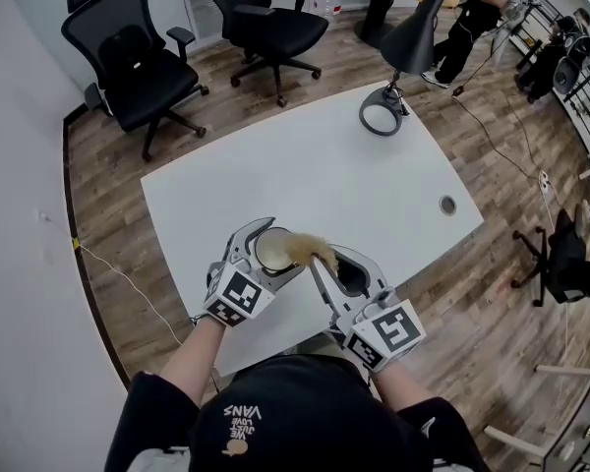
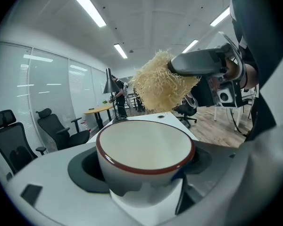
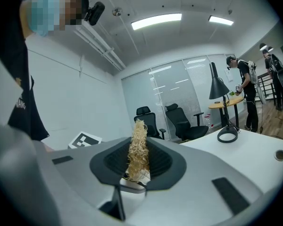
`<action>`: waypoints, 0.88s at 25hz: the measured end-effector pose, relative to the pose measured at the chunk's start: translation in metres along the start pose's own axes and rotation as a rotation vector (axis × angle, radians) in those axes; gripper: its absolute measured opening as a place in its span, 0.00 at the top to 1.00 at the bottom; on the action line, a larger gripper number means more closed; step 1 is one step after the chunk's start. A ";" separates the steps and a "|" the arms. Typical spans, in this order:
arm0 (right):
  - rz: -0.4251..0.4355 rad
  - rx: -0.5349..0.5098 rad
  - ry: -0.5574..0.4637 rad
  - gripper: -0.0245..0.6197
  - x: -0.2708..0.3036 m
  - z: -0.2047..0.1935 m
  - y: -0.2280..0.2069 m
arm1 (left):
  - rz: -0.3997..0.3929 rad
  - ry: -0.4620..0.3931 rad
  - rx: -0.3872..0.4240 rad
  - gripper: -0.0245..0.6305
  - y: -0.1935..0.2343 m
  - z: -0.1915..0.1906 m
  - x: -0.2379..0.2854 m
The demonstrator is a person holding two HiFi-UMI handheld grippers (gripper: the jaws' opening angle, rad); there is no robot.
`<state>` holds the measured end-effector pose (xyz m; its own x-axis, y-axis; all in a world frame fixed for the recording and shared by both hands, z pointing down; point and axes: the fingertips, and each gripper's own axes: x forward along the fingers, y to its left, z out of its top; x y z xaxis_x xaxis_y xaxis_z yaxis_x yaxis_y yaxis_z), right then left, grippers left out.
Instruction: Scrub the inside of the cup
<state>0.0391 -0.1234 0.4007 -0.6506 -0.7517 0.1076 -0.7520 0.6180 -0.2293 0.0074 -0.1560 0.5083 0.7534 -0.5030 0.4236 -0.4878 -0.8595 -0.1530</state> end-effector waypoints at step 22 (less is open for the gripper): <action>0.104 -0.135 0.127 0.84 0.007 -0.024 0.059 | 0.095 0.089 0.230 0.32 -0.019 0.015 -0.045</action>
<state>-0.0126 -0.0861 0.4112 -0.7271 -0.6525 0.2133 -0.6819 0.7223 -0.1151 -0.0110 -0.1184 0.4788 0.6622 -0.5811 0.4731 -0.4336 -0.8121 -0.3905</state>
